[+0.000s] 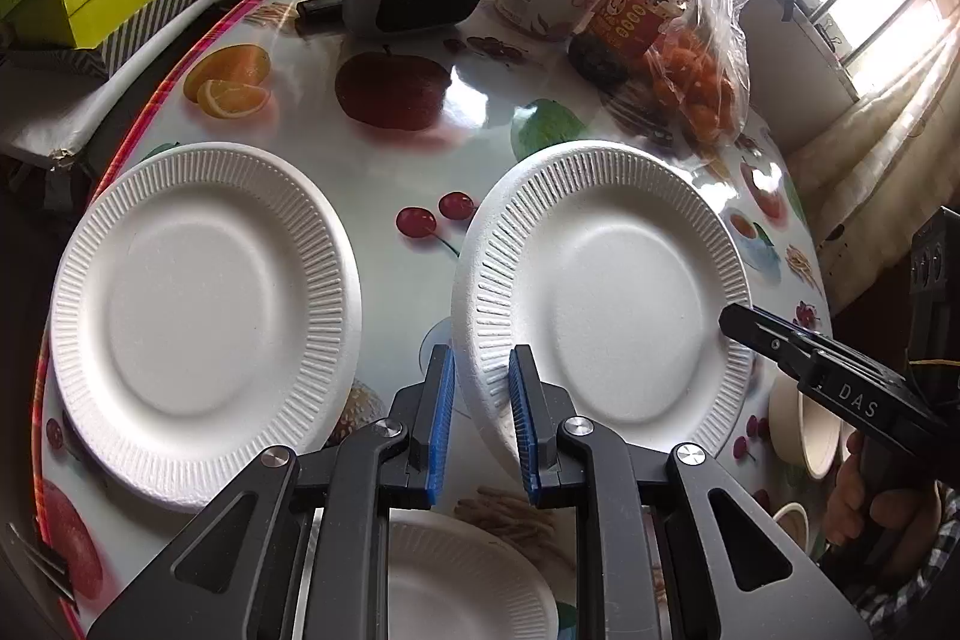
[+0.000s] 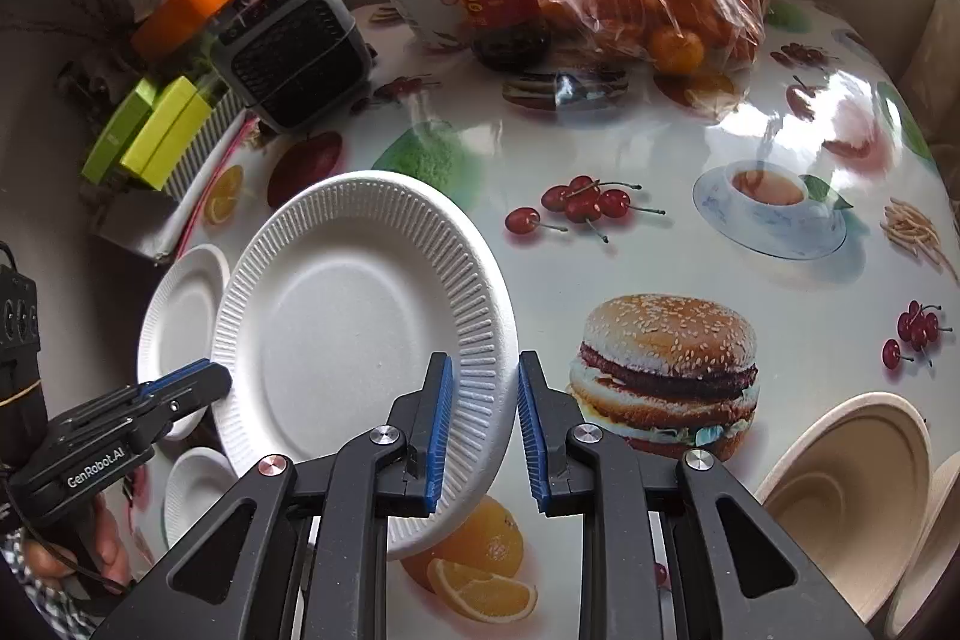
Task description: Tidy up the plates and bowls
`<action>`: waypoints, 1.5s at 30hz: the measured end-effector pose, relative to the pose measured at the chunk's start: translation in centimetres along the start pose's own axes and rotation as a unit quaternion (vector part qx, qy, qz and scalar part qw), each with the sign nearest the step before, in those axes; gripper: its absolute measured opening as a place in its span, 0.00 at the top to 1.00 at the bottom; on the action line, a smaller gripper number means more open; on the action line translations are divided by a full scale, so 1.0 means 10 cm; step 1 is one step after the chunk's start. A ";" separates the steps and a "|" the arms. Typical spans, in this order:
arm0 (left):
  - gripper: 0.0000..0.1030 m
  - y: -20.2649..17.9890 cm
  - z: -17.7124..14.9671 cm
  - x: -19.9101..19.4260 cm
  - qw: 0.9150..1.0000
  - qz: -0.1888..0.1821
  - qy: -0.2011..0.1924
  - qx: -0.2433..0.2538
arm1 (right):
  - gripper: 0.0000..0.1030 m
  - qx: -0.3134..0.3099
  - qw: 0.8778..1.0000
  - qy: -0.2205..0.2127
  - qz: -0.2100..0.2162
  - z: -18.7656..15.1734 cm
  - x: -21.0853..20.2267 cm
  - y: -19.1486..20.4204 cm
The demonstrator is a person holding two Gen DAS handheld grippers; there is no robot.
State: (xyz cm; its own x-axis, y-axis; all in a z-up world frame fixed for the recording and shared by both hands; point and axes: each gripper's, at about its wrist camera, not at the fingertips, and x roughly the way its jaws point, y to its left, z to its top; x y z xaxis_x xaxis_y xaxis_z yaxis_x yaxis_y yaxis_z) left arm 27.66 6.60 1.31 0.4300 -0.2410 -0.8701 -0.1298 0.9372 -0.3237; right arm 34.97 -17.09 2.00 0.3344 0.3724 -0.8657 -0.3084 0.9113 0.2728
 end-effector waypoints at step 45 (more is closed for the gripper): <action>0.81 0.66 -1.11 -0.76 0.999 0.023 -0.026 -0.032 | 0.79 -0.055 0.998 0.010 0.041 -0.99 -0.22 0.89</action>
State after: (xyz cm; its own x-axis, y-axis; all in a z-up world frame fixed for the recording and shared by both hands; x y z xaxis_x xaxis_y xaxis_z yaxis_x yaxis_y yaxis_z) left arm 13.63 11.80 1.70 0.4682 -0.1836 -0.8643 -0.2067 0.9283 -0.3091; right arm 22.67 -11.55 2.23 0.2878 0.4397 -0.8508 -0.4305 0.8530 0.2952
